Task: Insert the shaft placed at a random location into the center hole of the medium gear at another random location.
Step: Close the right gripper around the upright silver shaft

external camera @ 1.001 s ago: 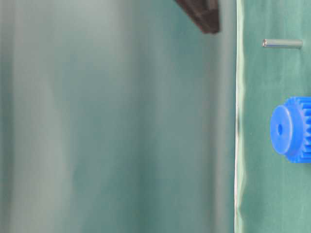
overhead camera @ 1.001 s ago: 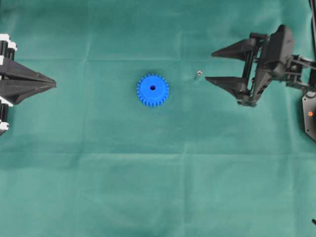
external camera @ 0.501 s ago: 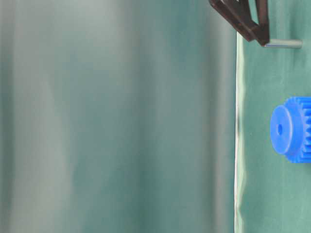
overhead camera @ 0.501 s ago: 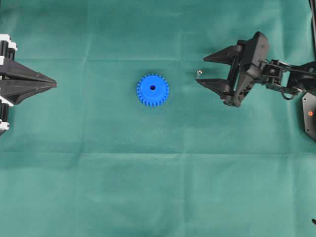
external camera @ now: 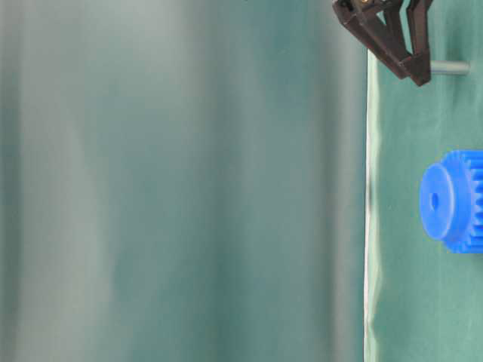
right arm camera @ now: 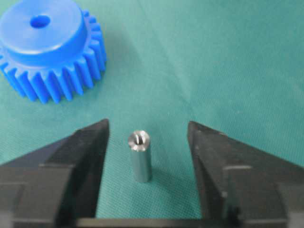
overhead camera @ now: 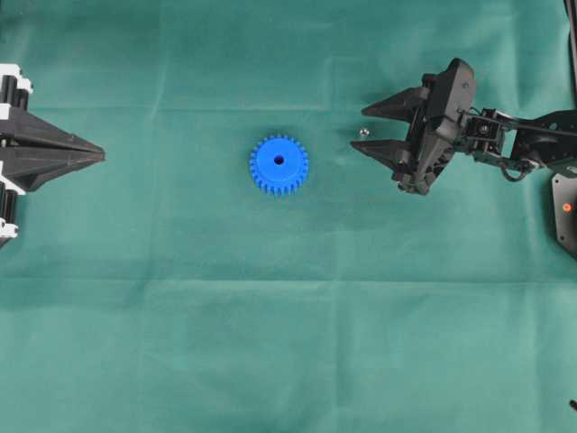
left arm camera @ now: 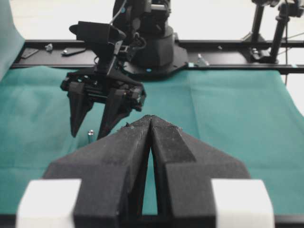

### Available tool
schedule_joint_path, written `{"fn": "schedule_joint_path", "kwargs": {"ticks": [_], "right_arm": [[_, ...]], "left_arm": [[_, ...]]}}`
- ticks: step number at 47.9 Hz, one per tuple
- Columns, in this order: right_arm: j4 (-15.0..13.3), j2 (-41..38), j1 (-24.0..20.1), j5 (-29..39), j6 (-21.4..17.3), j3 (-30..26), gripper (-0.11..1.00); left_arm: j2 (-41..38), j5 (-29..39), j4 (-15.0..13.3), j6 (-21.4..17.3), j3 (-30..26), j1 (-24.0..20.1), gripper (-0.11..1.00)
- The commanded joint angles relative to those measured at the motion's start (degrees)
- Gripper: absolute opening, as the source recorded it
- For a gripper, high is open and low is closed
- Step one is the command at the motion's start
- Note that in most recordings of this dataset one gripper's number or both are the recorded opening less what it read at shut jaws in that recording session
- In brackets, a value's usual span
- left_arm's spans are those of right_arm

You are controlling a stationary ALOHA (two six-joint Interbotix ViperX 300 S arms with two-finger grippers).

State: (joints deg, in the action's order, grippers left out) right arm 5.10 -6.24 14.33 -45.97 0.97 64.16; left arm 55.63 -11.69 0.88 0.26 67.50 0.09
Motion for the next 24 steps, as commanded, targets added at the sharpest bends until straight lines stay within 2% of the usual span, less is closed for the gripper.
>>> {"fn": "schedule_joint_path", "kwargs": {"ticks": [1,6,9,24], "right_arm": [[-0.1,0.6,0.2,0.4,0.7,-0.8,0.57],[-0.3,0.6,0.2,0.4,0.9,-0.8,0.28],[-0.4,0.6,0.2,0.4,0.9,-0.8,0.15],[-0.7,1.8,0.2,1.4,0.8,-1.2,0.14]], "left_arm": [[-0.4,-0.3,0.1,0.1,-1.1,-0.1,0.0],[-0.4,-0.3,0.1,0.1,-1.1,-0.2,0.0],[-0.4,-0.3,0.1,0.1,-1.1,-0.2,0.0],[-0.4,-0.2,0.1,0.1,-1.1,-0.2,0.0]]}}
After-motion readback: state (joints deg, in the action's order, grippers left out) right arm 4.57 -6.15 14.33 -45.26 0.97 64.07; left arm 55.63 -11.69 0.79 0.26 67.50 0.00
